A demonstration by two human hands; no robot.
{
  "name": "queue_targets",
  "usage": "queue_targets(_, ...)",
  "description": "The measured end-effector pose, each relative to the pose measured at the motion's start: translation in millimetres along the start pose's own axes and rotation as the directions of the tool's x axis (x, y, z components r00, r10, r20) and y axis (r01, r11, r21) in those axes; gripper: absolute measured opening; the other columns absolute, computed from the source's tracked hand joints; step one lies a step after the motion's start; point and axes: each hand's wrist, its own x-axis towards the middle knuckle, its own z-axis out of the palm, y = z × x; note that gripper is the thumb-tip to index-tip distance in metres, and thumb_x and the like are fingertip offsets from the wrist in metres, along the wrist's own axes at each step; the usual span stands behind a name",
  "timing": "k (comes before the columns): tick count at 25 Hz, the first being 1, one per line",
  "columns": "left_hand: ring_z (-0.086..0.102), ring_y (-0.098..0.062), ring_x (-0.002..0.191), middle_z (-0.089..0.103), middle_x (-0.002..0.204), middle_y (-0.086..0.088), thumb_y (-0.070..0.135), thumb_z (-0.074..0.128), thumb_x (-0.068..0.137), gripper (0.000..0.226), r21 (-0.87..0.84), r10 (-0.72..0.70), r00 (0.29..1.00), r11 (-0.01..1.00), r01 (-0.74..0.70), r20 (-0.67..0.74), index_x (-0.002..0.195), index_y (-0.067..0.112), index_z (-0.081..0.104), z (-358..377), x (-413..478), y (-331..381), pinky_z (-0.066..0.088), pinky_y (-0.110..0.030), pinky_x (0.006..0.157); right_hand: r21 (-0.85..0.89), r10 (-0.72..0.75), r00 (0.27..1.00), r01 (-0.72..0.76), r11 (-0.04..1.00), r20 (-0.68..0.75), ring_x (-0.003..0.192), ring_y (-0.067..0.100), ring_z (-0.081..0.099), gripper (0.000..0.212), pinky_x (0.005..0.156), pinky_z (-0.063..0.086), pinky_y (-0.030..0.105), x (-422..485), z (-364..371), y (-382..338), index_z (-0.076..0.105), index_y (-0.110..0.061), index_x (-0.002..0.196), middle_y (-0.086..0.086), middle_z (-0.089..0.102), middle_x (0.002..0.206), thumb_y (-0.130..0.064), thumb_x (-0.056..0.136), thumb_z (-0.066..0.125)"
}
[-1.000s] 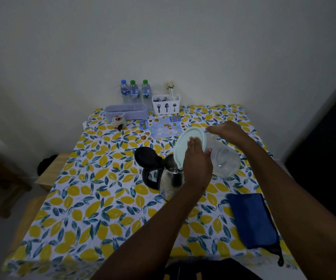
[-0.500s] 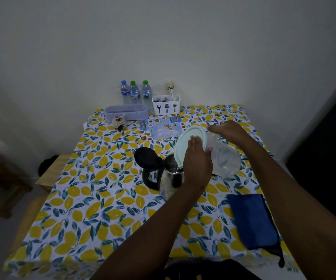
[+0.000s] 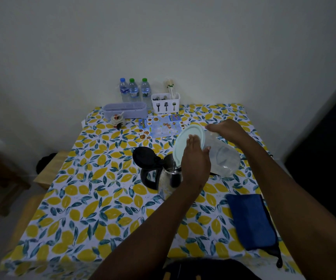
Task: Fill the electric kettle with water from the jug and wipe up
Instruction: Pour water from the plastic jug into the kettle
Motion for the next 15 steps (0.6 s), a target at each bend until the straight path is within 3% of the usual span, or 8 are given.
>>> queue_targets(4,0.023,-0.020,0.146,0.029,0.157,-0.011,0.035,0.047,0.099,0.057,-0.002,-0.009,1.000,1.000,0.009,-0.013,0.146,0.006,0.031,-0.4,0.6,-1.9,0.025,-0.035,0.117,-0.037,0.004,1.000,-0.004,0.999,-0.001,0.053,0.019,0.052,0.046,0.053,0.037,0.031,1.2,1.9,-3.4,0.062,-0.014,0.054,0.002,0.052,0.054,-0.057,0.070,0.066)
queue_targets(8,0.025,-0.020,0.146,0.030,0.157,-0.010,0.035,0.047,0.099,0.057,-0.002,-0.010,1.000,1.000,0.010,-0.015,0.145,0.007,0.031,-1.4,-0.7,-4.4,0.026,-0.035,0.116,-0.041,0.009,1.000,-0.009,0.999,0.004,0.052,0.020,0.050,0.047,0.054,0.035,0.032,0.7,4.4,-6.1,0.058,-0.013,0.055,0.002,0.050,0.052,-0.057,0.069,0.067)
queue_targets(11,0.023,-0.019,0.146,0.028,0.157,-0.009,0.035,0.047,0.099,0.057,-0.029,-0.021,1.000,0.999,0.021,0.002,0.146,0.008,0.030,-3.0,-1.8,-5.8,0.025,-0.034,0.116,-0.040,0.005,1.000,-0.006,0.999,-0.009,0.044,0.017,0.046,0.048,0.049,0.033,0.030,-1.6,5.5,-6.3,0.051,-0.018,0.044,-0.007,0.047,0.039,-0.055,0.070,0.067)
queue_targets(15,0.021,-0.017,0.147,0.026,0.159,-0.006,0.036,0.046,0.099,0.057,-0.019,-0.018,1.000,1.000,0.019,0.023,0.147,0.010,0.029,-3.0,-4.3,-4.7,0.026,-0.035,0.117,-0.014,0.017,1.000,-0.017,1.000,-0.010,0.045,0.019,0.048,0.052,0.050,0.034,0.030,-3.2,6.4,-0.7,0.047,-0.017,0.042,0.000,0.049,0.045,-0.056,0.071,0.067)
